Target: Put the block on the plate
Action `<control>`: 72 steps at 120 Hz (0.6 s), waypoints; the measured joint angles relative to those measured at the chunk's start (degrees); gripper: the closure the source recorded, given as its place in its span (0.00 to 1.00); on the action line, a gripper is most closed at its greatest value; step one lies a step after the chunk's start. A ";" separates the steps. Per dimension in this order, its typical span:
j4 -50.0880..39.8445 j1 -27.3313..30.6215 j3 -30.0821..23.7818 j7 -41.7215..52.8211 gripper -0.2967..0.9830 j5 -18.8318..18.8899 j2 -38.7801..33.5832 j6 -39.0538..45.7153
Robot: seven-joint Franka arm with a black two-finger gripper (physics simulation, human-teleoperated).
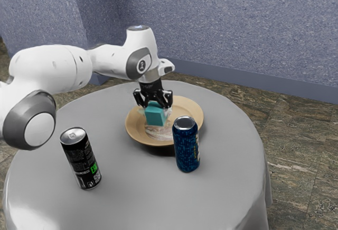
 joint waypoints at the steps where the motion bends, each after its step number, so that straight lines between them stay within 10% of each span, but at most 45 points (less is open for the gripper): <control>1: 0.12 -0.04 0.01 -0.03 0.45 0.01 0.07 0.00; 72: 8.60 -1.82 0.38 -1.33 0.45 1.02 8.48 -2.87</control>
